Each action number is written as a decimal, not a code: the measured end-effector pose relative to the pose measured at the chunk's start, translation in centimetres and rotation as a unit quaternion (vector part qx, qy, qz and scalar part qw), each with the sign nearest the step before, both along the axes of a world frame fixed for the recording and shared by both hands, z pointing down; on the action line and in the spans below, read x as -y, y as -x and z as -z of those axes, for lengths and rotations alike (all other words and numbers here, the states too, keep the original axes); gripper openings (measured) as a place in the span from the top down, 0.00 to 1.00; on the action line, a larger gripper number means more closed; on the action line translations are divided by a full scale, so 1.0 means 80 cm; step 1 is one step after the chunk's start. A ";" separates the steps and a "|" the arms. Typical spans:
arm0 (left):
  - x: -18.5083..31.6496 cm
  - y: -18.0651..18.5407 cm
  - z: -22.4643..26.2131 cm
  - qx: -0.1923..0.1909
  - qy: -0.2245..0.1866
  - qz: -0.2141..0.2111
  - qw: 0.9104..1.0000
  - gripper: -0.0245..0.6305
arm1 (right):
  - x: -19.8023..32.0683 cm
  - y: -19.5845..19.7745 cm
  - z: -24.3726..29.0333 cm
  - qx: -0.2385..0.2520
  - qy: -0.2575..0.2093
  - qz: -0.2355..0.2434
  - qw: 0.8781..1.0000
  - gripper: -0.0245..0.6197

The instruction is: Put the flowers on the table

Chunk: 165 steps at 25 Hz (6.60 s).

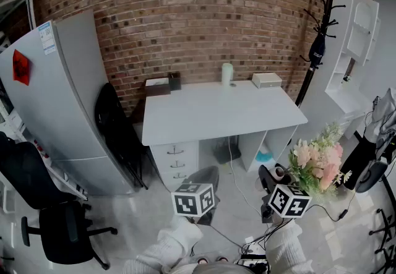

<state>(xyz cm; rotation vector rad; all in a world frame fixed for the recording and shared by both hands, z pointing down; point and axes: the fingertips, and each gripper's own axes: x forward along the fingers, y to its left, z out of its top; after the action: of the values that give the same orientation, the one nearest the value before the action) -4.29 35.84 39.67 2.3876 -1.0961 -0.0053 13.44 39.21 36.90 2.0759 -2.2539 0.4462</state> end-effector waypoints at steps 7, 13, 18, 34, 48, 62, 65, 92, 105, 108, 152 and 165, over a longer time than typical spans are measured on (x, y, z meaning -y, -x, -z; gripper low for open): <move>0.008 0.012 -0.022 0.009 0.011 0.000 1.000 0.95 | 0.006 0.010 -0.002 -0.006 -0.002 0.000 1.000 0.57; 0.010 0.012 -0.028 0.011 0.012 0.000 1.000 0.95 | 0.011 0.008 -0.006 0.025 0.001 -0.002 1.000 0.57; 0.019 0.020 -0.046 0.017 0.028 0.005 0.999 0.95 | 0.022 0.008 -0.019 -0.005 0.013 -0.007 1.000 0.57; 0.146 -0.010 -0.058 0.017 0.032 0.030 0.999 0.95 | 0.155 -0.029 -0.039 0.009 0.028 0.015 0.999 0.57; 0.300 -0.082 -0.053 0.017 0.030 0.046 0.998 0.95 | 0.324 -0.101 -0.042 0.009 0.038 0.037 0.999 0.57; 0.375 -0.125 -0.074 0.042 0.046 0.060 0.996 0.95 | 0.407 -0.141 -0.072 0.036 0.058 0.051 0.996 0.57; 0.377 -0.126 -0.083 0.056 0.052 0.059 0.995 0.95 | 0.408 -0.134 -0.079 0.034 0.061 0.061 0.996 0.57; 0.553 -0.108 -0.076 0.041 0.032 0.083 0.995 0.95 | 0.559 -0.117 -0.080 0.001 0.058 0.082 0.995 0.57; 0.683 -0.091 -0.060 0.027 0.024 0.077 0.996 0.95 | 0.686 -0.095 -0.060 -0.012 0.054 0.079 0.995 0.57; 0.716 -0.081 -0.057 0.023 0.024 0.078 0.996 0.95 | 0.718 -0.083 -0.057 -0.014 0.054 0.082 0.995 0.57; 0.911 -0.081 -0.110 0.057 0.065 0.101 0.991 0.95 | 0.936 -0.075 -0.108 -0.003 0.100 0.137 0.986 0.57; 0.978 -0.074 -0.129 0.105 0.062 0.107 0.987 0.95 | 1.054 -0.017 -0.132 -0.004 0.080 0.200 0.976 0.57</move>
<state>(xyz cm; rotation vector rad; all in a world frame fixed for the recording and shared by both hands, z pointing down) 1.59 -42.42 50.00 2.1872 -1.4040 0.2371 14.81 -45.13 47.48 1.4931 -2.4521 0.5648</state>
